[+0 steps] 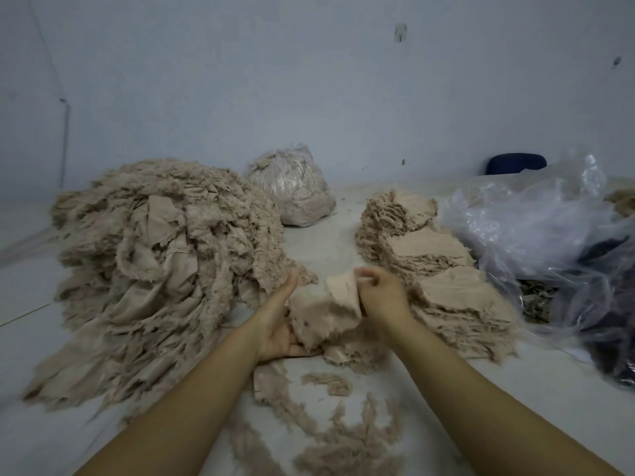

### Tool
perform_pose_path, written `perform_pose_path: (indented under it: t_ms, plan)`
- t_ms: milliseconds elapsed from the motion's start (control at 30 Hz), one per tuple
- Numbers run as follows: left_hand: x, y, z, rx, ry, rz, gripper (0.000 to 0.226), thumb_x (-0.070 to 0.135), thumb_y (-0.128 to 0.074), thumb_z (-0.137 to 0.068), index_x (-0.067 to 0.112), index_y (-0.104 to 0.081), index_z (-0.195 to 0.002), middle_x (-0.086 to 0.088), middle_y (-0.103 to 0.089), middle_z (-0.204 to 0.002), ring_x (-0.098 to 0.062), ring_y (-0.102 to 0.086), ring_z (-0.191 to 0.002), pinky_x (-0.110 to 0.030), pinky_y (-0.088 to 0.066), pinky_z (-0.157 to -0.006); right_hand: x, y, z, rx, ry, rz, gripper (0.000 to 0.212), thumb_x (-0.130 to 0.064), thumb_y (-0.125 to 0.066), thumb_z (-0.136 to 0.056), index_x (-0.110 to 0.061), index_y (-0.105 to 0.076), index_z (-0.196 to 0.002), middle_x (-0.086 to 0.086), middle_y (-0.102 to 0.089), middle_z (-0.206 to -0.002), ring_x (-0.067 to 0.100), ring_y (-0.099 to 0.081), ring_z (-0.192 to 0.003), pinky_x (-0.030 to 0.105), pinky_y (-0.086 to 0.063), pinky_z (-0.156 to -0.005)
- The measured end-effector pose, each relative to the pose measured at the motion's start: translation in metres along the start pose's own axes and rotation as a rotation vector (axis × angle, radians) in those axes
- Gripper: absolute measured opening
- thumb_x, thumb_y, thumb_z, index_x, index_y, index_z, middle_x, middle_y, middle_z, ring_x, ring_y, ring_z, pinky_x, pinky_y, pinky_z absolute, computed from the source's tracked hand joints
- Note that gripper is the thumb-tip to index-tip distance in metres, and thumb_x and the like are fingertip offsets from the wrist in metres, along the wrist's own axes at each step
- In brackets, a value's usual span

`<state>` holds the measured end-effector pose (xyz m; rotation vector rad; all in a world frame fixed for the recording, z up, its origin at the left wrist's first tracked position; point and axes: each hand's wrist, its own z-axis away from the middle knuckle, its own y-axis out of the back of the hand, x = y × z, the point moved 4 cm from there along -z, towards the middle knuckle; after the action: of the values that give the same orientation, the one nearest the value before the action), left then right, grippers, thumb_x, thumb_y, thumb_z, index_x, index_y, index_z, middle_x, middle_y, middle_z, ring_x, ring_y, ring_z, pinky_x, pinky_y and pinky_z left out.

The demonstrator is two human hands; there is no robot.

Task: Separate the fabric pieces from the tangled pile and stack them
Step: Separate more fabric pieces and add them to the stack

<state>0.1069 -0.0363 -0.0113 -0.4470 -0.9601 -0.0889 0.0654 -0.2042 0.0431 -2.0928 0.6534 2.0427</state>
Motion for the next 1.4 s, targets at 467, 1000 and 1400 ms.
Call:
perform_pose_path:
  t_ms: [467, 1000, 1400]
  plan:
    - [-0.009, -0.003, 0.002, 0.089, -0.014, -0.119, 0.021, 0.01, -0.039, -0.101, 0.001, -0.058, -0.099, -0.014, -0.071, -0.073, -0.027, -0.067, -0.071, -0.049, -0.049, -0.081, -0.043, -0.018, 0.001, -0.066, 0.536, 0.261, 0.027, -0.029, -0.068, -0.087, -0.019, -0.047, -0.072, 0.002, -0.056, -0.074, 0.011, -0.053, -0.07, 0.022, -0.042, -0.067]
    - [-0.004, -0.004, -0.01, 0.046, -0.008, -0.055, 0.072, 0.076, -0.04, -0.08, 0.016, -0.066, -0.112, -0.013, -0.07, -0.109, -0.032, -0.066, -0.101, -0.046, -0.053, -0.085, -0.003, -0.017, -0.024, 0.074, 0.223, 0.145, 0.038, -0.023, -0.062, -0.091, -0.014, -0.036, -0.065, -0.002, -0.037, -0.06, 0.019, -0.04, -0.062, 0.03, -0.026, -0.056]
    - [0.008, -0.032, -0.01, 0.167, -0.164, -0.036, 0.016, -0.005, -0.061, -0.083, -0.006, -0.063, -0.099, -0.02, -0.07, -0.088, -0.029, -0.068, -0.076, -0.036, -0.058, -0.07, 0.046, 0.013, -0.004, -0.106, -0.091, 0.221, 0.054, -0.045, -0.06, -0.09, -0.013, -0.044, -0.131, 0.007, -0.054, -0.125, 0.016, -0.049, -0.094, 0.028, -0.038, -0.079]
